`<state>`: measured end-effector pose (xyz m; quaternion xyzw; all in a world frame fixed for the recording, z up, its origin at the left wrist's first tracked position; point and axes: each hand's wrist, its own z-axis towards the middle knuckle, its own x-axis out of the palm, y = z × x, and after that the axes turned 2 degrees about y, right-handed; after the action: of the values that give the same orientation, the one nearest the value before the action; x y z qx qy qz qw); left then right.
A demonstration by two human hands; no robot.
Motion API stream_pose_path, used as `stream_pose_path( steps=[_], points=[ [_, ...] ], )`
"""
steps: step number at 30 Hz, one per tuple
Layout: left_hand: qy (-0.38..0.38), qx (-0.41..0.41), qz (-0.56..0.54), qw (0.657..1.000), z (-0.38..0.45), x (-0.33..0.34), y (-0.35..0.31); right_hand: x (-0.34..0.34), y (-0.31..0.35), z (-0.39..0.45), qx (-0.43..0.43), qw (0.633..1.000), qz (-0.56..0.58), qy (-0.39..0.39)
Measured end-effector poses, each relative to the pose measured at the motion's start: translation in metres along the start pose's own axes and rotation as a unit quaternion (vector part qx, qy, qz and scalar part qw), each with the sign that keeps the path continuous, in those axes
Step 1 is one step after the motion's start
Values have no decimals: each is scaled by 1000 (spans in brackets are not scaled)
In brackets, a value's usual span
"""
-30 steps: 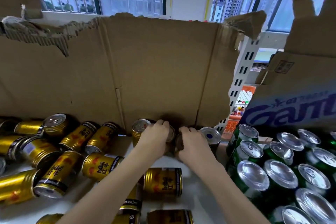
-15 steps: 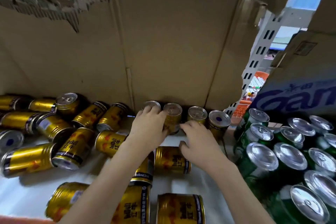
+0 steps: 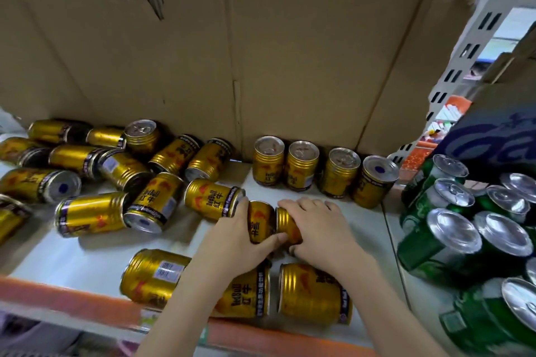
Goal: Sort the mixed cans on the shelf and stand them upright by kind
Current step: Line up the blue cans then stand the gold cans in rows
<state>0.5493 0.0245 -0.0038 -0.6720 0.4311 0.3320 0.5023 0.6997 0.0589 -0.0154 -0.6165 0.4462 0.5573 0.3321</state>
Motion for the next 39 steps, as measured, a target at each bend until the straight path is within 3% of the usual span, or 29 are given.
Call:
stream_pose_path(
  steps=[8,13,19,22,28,34,39],
  points=[
    [15,-9,16,1000,9,-5,-26,-14,-33,-26,103,983,120,-95],
    [-27,73,-9,997,22,-26,-63,-23,-61,-39,170,946,237,-145],
    [-50,177,42,982,57,-10,-97,-5,-77,-31,209,897,324,-217],
    [-61,234,102,965,73,10,-99,8,-71,-30,211,915,270,-212],
    [-131,236,196,943,77,22,-90,12,-66,-32,228,935,178,-207],
    [-116,229,123,959,54,21,-82,5,-59,-46,238,942,128,-197],
    [-93,193,76,974,13,15,-42,9,-37,-55,112,933,190,-284]
  ],
)
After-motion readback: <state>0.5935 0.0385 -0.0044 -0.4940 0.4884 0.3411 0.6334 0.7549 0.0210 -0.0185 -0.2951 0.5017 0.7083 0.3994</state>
